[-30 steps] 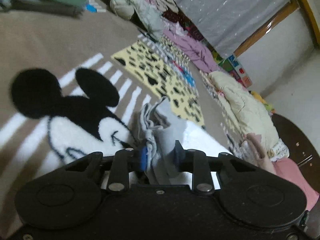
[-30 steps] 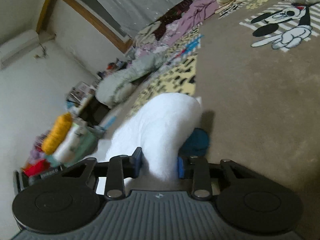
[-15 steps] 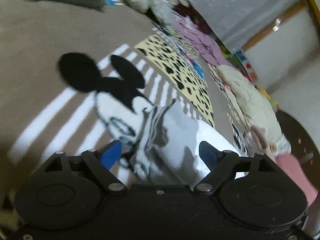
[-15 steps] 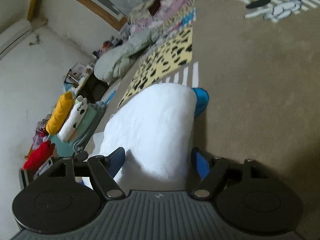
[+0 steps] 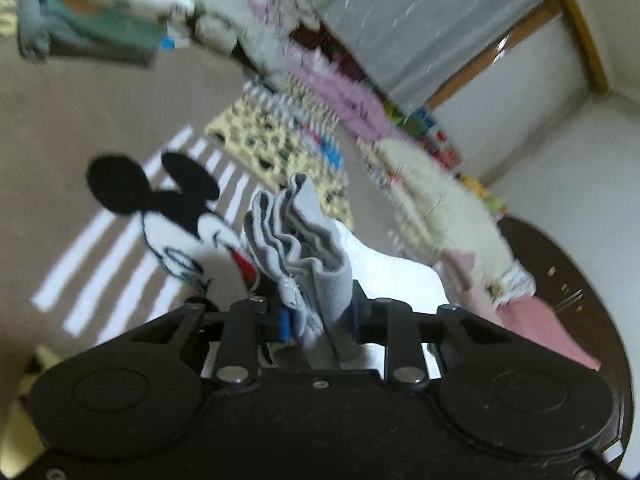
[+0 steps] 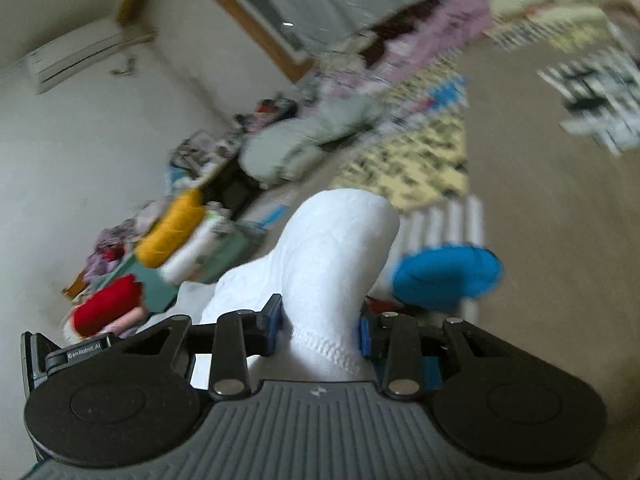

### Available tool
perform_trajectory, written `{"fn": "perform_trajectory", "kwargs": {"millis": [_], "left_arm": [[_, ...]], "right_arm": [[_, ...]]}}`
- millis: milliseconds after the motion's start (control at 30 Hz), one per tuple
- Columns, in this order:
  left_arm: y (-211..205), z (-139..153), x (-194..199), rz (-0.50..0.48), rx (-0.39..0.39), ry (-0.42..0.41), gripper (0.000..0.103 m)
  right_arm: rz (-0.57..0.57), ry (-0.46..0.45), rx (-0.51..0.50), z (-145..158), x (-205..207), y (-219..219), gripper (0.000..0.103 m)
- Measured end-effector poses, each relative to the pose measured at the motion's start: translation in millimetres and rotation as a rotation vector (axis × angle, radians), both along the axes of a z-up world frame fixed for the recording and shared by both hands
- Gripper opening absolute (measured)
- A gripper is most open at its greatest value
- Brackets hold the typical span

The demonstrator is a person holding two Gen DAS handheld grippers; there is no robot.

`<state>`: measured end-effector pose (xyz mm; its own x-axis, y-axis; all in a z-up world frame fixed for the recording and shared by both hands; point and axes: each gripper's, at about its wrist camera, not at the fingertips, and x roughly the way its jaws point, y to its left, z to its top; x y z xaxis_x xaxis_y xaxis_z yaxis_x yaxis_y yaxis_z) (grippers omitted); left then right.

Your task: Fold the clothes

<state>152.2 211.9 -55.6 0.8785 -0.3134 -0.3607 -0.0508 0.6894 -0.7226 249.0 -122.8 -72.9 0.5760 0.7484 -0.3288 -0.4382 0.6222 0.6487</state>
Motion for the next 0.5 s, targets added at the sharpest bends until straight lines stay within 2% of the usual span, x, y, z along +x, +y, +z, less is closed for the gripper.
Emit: {"fn": "perform_trajectory", "kwargs": {"millis": [233, 500], "left_arm": [[29.7, 74.6, -75.9, 0.134, -0.042, -0.188, 0.025], [73.6, 138.7, -151.3, 0.296, -0.081, -0.353, 0.025]], "right_arm": [[0.14, -0.156, 0.04, 94.9, -25.1, 40.2, 0.037], [0.315, -0.211, 0.129, 178.8, -30.6, 108.3, 0.037]]}}
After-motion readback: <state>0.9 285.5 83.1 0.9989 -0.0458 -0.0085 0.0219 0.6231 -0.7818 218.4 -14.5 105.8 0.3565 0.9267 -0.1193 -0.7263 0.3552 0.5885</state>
